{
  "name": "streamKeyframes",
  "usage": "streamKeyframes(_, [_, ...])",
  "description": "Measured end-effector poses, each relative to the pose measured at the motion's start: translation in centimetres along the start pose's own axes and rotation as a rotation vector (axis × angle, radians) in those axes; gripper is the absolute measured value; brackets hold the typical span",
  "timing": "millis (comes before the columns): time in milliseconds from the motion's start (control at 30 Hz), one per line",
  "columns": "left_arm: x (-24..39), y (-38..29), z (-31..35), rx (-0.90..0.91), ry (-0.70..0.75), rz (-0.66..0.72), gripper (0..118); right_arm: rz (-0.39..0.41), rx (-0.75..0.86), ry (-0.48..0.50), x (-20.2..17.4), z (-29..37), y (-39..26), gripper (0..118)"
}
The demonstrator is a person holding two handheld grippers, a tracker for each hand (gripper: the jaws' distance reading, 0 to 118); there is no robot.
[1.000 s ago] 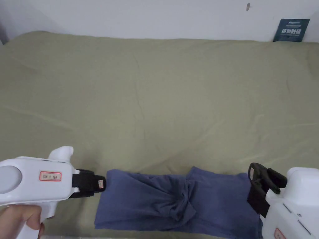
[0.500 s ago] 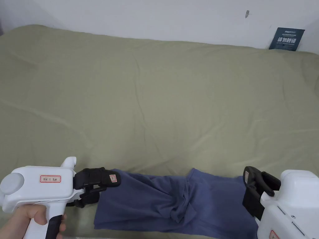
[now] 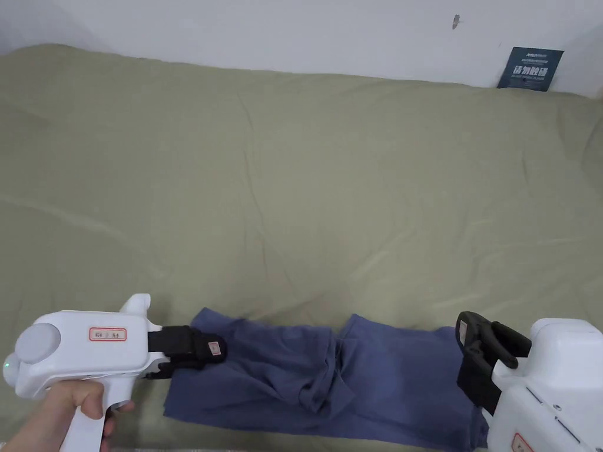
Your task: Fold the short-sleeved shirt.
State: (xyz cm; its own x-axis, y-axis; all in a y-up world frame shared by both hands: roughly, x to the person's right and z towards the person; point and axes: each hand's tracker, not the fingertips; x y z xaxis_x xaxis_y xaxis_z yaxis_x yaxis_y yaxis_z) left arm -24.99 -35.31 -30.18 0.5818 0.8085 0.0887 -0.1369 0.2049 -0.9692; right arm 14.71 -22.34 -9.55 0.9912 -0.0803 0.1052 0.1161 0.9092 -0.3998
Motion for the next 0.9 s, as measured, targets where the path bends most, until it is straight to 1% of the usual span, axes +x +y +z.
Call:
streamKeyframes(100, [-0.3,0.3,3.6,0.062,0.046,0.013,10,0.008,0.008,0.006,0.2,-0.2,0.2,2])
streamKeyframes(167, [-0.6,0.3,7.1,0.092,0.077,0.009,10,-0.002,0.022,0.03,0.4,-0.2,0.2,2])
streamKeyframes(233, [-0.5,-0.1,10.7,0.15,0.161,0.018,10,0.002,0.018,0.031,0.4,-0.3,0.2,2])
streamKeyframes(300, [0.1,-0.3,13.8,0.202,0.285,0.007,10,0.015,0.028,0.035,0.5,-0.4,0.1,2])
streamKeyframes(367, [1.6,-0.4,15.2,0.21,0.411,-0.037,10,0.02,0.038,0.028,0.6,-0.5,0.2,2])
streamKeyframes(400, [2.5,-0.5,15.4,0.215,0.436,-0.055,10,0.024,0.057,0.019,0.6,-0.5,0.3,2])
streamKeyframes(500, [5.6,-0.8,14.6,0.183,0.436,-0.084,10,0.048,0.133,-0.029,0.6,0.0,0.6,2])
streamKeyframes(633, [10.8,-0.8,11.9,0.127,0.525,-0.213,10,0.07,0.226,-0.085,0.5,1.1,1.4,2])
streamKeyframes(700, [13.1,-0.7,9.9,0.087,0.56,-0.265,10,0.094,0.263,-0.114,0.4,1.6,1.8,2])
streamKeyframes(833, [17.1,-1.1,5.2,0.008,0.593,-0.357,10,0.104,0.275,-0.114,0.5,2.1,2.1,2])
streamKeyframes(900, [18.5,-1.6,2.4,-0.031,0.599,-0.403,10,0.09,0.271,-0.11,0.8,2.2,2.1,2])
